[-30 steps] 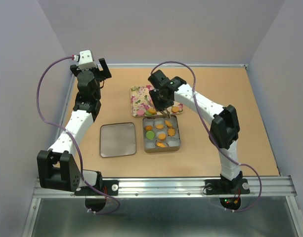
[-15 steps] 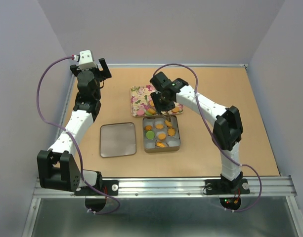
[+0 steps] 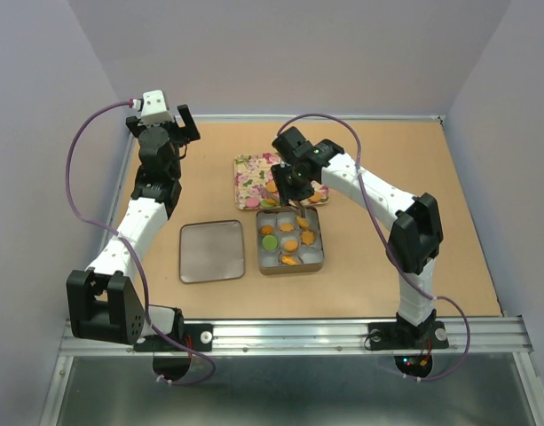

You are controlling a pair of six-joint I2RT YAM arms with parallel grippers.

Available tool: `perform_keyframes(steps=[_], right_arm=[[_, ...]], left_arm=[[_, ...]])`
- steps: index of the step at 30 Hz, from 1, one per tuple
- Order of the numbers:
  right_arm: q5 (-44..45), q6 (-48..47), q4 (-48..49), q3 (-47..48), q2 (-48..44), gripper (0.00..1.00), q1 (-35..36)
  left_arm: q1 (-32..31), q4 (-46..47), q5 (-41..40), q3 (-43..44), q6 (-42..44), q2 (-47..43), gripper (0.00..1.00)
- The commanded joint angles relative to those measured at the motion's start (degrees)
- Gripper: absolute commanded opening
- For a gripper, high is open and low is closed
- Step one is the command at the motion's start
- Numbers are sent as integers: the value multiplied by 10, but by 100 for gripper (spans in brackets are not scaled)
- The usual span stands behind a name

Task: Pack the cookies

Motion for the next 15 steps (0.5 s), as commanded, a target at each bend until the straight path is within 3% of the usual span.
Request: perform_keyframes(steps=[1, 9, 15], right_arm=[[-8, 5, 12, -1, -7, 49, -2], [51, 4, 4, 18, -12, 49, -3], [45, 3, -2, 36, 0, 49, -11]], left_arm=[[-3, 21, 0, 3, 7, -19, 99], [-3, 21, 0, 3, 7, -19, 99], [-4, 22, 0, 3, 7, -19, 99]])
